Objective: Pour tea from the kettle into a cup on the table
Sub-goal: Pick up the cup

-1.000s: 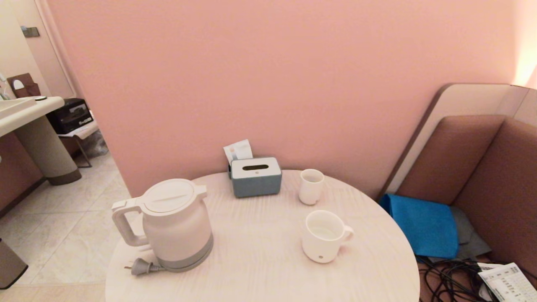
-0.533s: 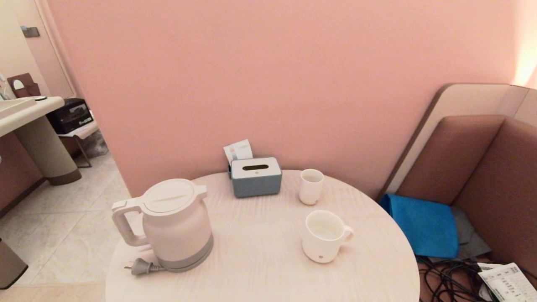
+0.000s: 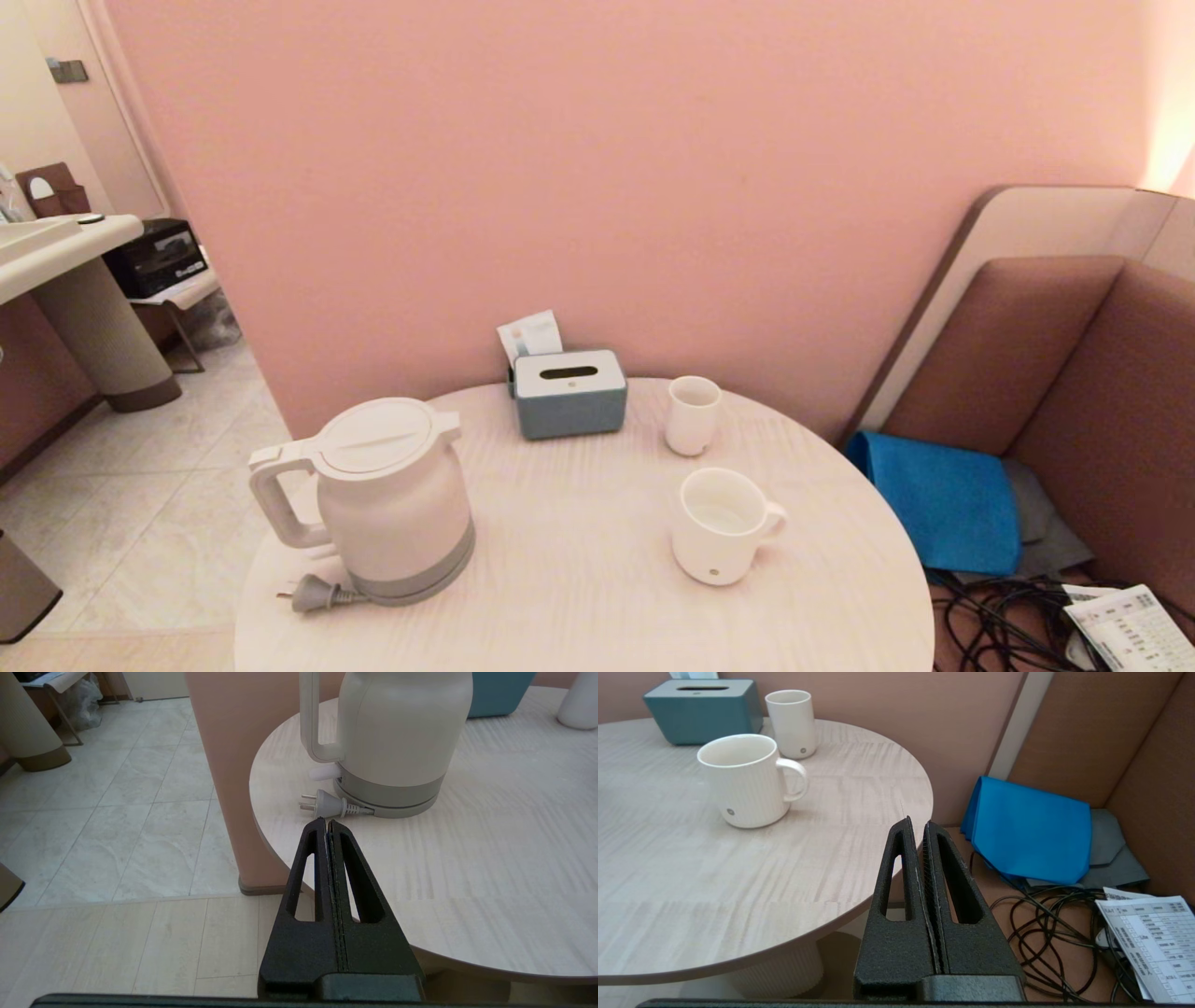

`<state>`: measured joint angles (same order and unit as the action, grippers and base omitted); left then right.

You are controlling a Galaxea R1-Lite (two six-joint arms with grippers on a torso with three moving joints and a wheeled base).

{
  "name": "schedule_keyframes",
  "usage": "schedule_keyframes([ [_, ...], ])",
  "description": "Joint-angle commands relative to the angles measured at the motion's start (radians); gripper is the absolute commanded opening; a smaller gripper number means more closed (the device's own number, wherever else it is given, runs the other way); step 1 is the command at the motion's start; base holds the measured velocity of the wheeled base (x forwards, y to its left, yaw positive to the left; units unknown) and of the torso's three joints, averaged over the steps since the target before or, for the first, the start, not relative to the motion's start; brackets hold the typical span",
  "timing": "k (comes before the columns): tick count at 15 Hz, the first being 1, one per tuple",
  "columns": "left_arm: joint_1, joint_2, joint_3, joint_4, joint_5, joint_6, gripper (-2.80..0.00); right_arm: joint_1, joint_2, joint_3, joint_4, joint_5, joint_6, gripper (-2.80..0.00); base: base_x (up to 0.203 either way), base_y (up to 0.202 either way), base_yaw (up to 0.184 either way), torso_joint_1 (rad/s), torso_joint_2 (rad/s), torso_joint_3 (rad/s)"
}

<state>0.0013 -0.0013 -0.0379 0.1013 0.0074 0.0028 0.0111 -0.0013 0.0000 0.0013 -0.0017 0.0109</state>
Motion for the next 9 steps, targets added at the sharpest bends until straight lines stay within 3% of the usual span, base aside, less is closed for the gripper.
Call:
schedule_keyframes([
  [1, 0.000, 0.001, 0.000, 0.000, 0.000, 0.000, -2.80, 0.000, 0.001, 0.000, 0.000, 0.000, -0.003, -2.80, 0.000, 0.000, 0.000, 0.000, 0.00, 0.000],
  [7, 0.000, 0.001, 0.000, 0.000, 0.000, 0.000, -2.80, 0.001, 0.001, -0.001, -0.057, 0.017, -0.073, -2.80, 0.000, 0.000, 0.000, 0.000, 0.00, 0.000],
  [9, 0.000, 0.001, 0.000, 0.000, 0.000, 0.000, -2.80, 0.001, 0.001, -0.002, -0.075, 0.049, -0.137, -2.80, 0.000, 0.000, 0.000, 0.000, 0.00, 0.000],
])
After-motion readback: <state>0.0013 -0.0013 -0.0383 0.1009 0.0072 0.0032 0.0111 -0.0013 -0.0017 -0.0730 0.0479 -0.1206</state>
